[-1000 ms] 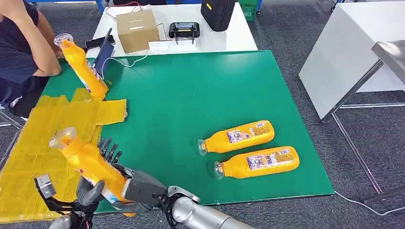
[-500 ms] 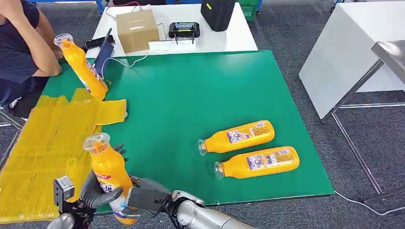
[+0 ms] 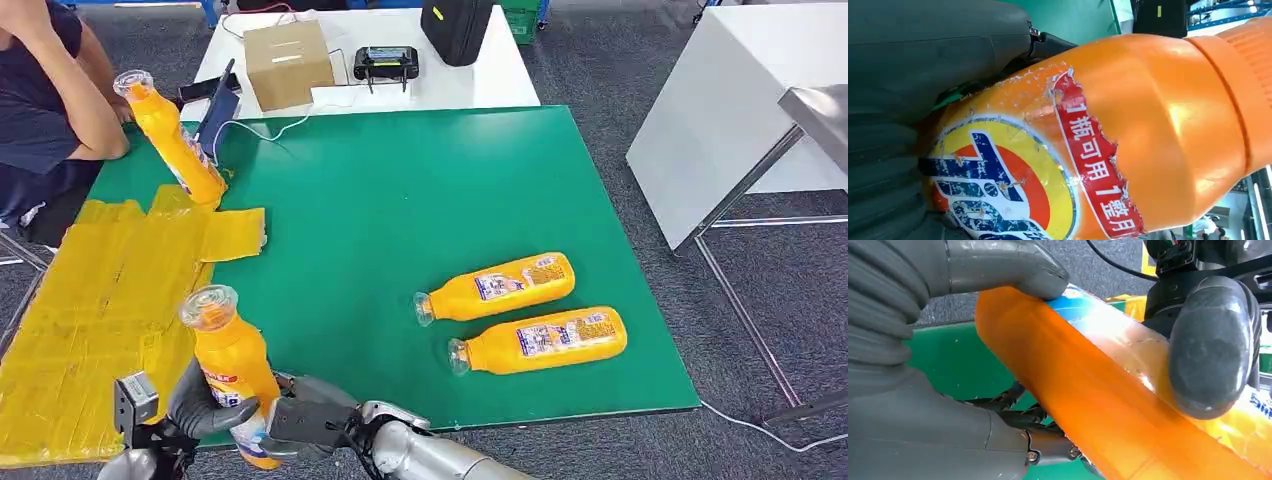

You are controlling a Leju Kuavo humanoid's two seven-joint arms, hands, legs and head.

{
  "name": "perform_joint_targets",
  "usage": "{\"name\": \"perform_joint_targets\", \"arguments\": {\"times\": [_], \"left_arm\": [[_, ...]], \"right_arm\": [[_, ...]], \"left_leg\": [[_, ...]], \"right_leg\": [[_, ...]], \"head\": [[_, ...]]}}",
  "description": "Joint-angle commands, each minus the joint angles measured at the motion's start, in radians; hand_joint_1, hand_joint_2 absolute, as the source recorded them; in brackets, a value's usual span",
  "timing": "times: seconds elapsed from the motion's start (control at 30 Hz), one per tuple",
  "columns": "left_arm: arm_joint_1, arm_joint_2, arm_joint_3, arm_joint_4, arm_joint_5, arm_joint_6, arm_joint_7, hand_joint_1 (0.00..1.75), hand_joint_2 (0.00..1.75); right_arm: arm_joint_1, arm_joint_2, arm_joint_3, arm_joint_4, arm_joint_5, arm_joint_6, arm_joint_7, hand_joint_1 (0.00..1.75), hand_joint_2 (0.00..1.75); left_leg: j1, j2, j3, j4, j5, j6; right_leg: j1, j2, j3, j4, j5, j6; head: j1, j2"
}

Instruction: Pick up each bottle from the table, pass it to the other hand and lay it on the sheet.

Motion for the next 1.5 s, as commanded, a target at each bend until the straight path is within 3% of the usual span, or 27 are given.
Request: {"name": "perform_joint_targets", "arguments": {"times": [0.03, 0.13, 0.73, 0.77, 0.8, 0.93, 1.1, 1.13, 1.17, 1.27, 1.3, 1.37, 1.43, 1.5], "left_arm": [[-0.03, 0.016, 0.005, -0.004, -0.025, 0.016, -0.003, 1.75, 1.75], [-0.03, 0.027, 0.018, -0.013, -0.034, 0.025, 0.001, 1.75, 1.75], [-0.029, 0.026, 0.016, -0.017, -0.06, 0.051, 0.008, 1.75, 1.75], [-0.029, 0.031, 0.022, -0.028, -0.082, 0.079, 0.015, 1.75, 1.75], [-0.028, 0.033, 0.032, -0.038, -0.107, 0.113, 0.029, 1.75, 1.75], [-0.036, 0.028, 0.084, -0.069, -0.279, 0.295, 0.054, 1.75, 1.75], [-0.045, 0.008, 0.091, -0.089, -0.666, 0.615, 0.118, 1.75, 1.75], [-0.042, 0.0, 0.088, -0.09, -0.704, 0.636, 0.13, 1.75, 1.75], [-0.027, -0.008, 0.066, -0.092, -0.939, 0.765, 0.19, 1.75, 1.75], [-0.005, -0.046, 0.0, -0.089, -1.263, 0.907, 0.331, 1.75, 1.75], [-0.007, -0.052, -0.014, -0.079, -1.341, 0.933, 0.374, 1.75, 1.75], [-0.027, -0.059, -0.044, -0.042, -1.456, 0.96, 0.434, 1.75, 1.75], [-0.051, -0.055, -0.065, -0.006, -1.476, 0.97, 0.464, 1.75, 1.75], [-0.075, -0.003, -0.146, 0.013, -1.476, 0.961, 0.548, 1.75, 1.75]], "right_arm": [[-0.043, -0.033, -0.171, 0.044, 0.092, -0.041, -0.015, 1.75, 1.75], [-0.057, -0.059, -0.224, 0.02, 0.119, -0.045, -0.009, 1.75, 1.75], [-0.046, -0.055, -0.252, 0.016, 0.134, -0.06, -0.007, 1.75, 1.75], [-0.052, -0.075, -0.298, 0.0, 0.135, -0.078, 0.002, 1.34, 1.75], [-0.055, -0.094, -0.335, -0.019, 0.137, -0.084, 0.006, 0.05, 1.75], [-0.033, -0.198, -0.476, -0.202, 0.172, -0.073, 0.044, 0.0, 1.75], [0.101, -0.335, -0.632, -0.495, 0.273, -0.056, 0.082, 0.0, 1.75], [0.132, -0.356, -0.657, -0.543, 0.296, -0.055, 0.072, 0.0, 0.0], [0.211, -0.4, -0.714, -0.656, 0.323, -0.105, 0.039, 0.0, 0.0], [0.375, -0.486, -0.842, -0.897, 0.34, -0.035, 0.01, 0.0, 0.0], [0.397, -0.495, -0.861, -0.933, 0.342, -0.022, 0.002, 0.0, 1.75], [0.426, -0.512, -0.879, -0.995, 0.301, 0.04, -0.038, 0.0, 1.75], [0.455, -0.509, -0.896, -1.045, 0.315, 0.028, -0.075, 0.0, 1.75], [0.488, -0.481, -0.904, -1.101, 0.333, 0.008, -0.117, 0.0, 1.75]], "left_leg": [[0.001, -0.006, 0.002, 0.001, -0.001, 0.0], [0.001, -0.006, 0.002, 0.0, 0.0, 0.0], [0.001, -0.004, 0.003, 0.0, -0.001, 0.0], [0.001, -0.005, 0.003, 0.0, -0.001, 0.0], [0.001, -0.005, 0.002, 0.0, 0.0, 0.0], [0.001, -0.005, 0.0, 0.0, 0.0, 0.0], [0.0, -0.009, 0.002, 0.0, 0.0, 0.001], [0.001, -0.01, 0.003, 0.0, 0.0, 0.001], [0.0, -0.01, 0.003, 0.0, 0.0, 0.001], [-0.001, -0.016, 0.006, -0.001, -0.001, 0.002], [-0.002, -0.014, 0.003, -0.001, 0.0, 0.002], [-0.001, -0.016, 0.004, 0.001, -0.003, 0.002], [-0.003, -0.014, 0.0, 0.001, -0.002, 0.003], [-0.003, -0.01, -0.001, 0.0, -0.002, 0.004]], "right_leg": [[0.0, 0.003, 0.003, 0.0, -0.001, -0.001], [0.001, 0.002, 0.003, -0.001, -0.001, -0.001], [0.0, 0.004, 0.004, 0.0, -0.001, -0.001], [0.0, 0.004, 0.005, 0.0, -0.001, -0.001], [0.0, 0.003, 0.003, 0.0, -0.001, -0.001], [0.0, 0.001, 0.002, 0.0, 0.0, 0.0], [-0.001, -0.001, 0.005, -0.001, -0.001, 0.0], [-0.001, 0.0, 0.007, -0.001, -0.002, 0.0], [-0.001, -0.002, 0.007, -0.002, -0.001, 0.0], [-0.002, -0.006, 0.011, -0.004, -0.003, 0.001], [-0.002, -0.007, 0.007, -0.002, -0.002, 0.001], [-0.002, -0.005, 0.01, -0.002, -0.005, 0.001], [-0.004, -0.005, 0.006, -0.001, -0.003, 0.001], [-0.003, -0.003, 0.004, -0.001, -0.002, 0.001]], "head": [[0.0, 0.0], [0.0, 0.0], [0.0, 0.0], [0.0, 0.0], [0.0, 0.0], [0.0, 0.0], [0.0, 0.0], [0.0, 0.0], [0.0, 0.0], [0.0, 0.0], [0.0, 0.0], [0.0, 0.0], [0.0, 0.0], [0.0, 0.0]]}}
